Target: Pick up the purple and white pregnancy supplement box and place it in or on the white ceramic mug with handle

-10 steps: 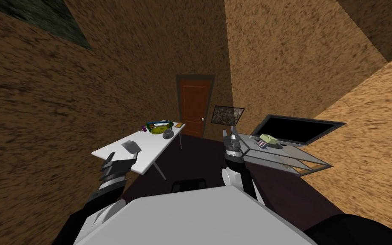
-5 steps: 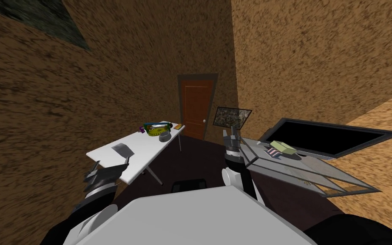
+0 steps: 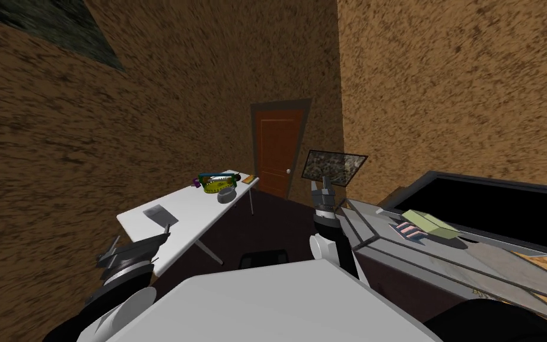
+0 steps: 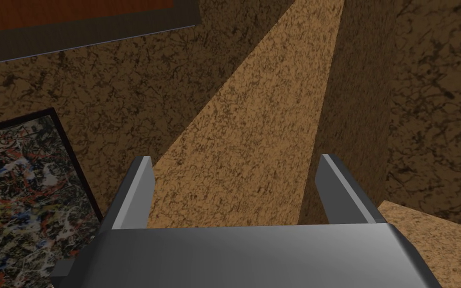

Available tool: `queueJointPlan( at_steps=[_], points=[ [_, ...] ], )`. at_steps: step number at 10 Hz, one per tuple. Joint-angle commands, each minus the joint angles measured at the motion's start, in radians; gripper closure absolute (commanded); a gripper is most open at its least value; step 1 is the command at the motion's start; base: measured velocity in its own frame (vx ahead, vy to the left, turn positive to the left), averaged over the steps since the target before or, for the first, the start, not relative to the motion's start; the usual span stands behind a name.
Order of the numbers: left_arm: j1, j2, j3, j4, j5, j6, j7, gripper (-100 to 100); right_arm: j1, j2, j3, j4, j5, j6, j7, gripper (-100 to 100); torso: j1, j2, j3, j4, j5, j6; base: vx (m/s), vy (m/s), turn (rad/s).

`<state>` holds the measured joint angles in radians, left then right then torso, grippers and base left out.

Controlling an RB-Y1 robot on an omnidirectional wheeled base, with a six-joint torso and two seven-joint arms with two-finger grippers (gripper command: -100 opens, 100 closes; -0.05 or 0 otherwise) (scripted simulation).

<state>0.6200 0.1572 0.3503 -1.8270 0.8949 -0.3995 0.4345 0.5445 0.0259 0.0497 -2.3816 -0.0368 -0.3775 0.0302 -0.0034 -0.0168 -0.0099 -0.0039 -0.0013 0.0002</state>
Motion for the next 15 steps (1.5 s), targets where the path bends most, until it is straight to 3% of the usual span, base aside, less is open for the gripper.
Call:
queueJointPlan(
  at_steps=[1, 8, 11, 12, 14, 15],
  points=[
    [-0.003, 0.003, 0.015, 0.009, 0.032, 0.005, 0.013, -100, 0.000, 0.000, 0.000, 0.000, 0.000, 0.000, 0.000, 0, 0.000, 0.000, 0.000, 0.000, 0.000, 0.000, 0.151, -0.060, 0.057],
    [-0.078, -0.025, 0.132, 0.081, 0.218, 0.048, 0.066, -100, 0.000, 0.000, 0.000, 0.000, 0.000, 0.000, 0.000, 0, 0.006, 0.001, 0.000, 0.000, 0.001, 0.000, 0.176, -0.026, 0.143],
    [-0.104, -0.060, 0.169, 0.100, 0.272, 0.061, 0.080, -100, 0.000, 0.000, 0.000, 0.000, 0.000, 0.000, 0.000, 0, 0.009, 0.002, 0.001, 0.000, 0.002, 0.001, 0.168, 0.007, 0.101],
    [-0.116, -0.091, 0.187, 0.108, 0.297, 0.067, 0.086, -100, 0.000, 0.000, 0.000, 0.000, 0.000, 0.000, 0.000, 0, 0.010, 0.003, 0.002, 0.001, 0.002, 0.001, 0.158, 0.023, 0.107],
    [-0.114, -0.102, 0.189, 0.100, 0.298, 0.069, 0.081, -100, 0.000, 0.000, 0.000, 0.000, 0.000, 0.000, 0.000, 0, 0.011, 0.002, 0.001, 0.000, 0.002, 0.001, 0.125, 0.021, 0.038],
    [-0.115, -0.105, 0.191, 0.099, 0.300, 0.072, 0.079, 0, 0.000, 0.000, 0.000, 0.000, 0.000, 0.000, 0.000, 0, 0.010, 0.007, 0.004, 0.001, 0.002, 0.001, 0.014, 0.002, -0.002]
  ],
)
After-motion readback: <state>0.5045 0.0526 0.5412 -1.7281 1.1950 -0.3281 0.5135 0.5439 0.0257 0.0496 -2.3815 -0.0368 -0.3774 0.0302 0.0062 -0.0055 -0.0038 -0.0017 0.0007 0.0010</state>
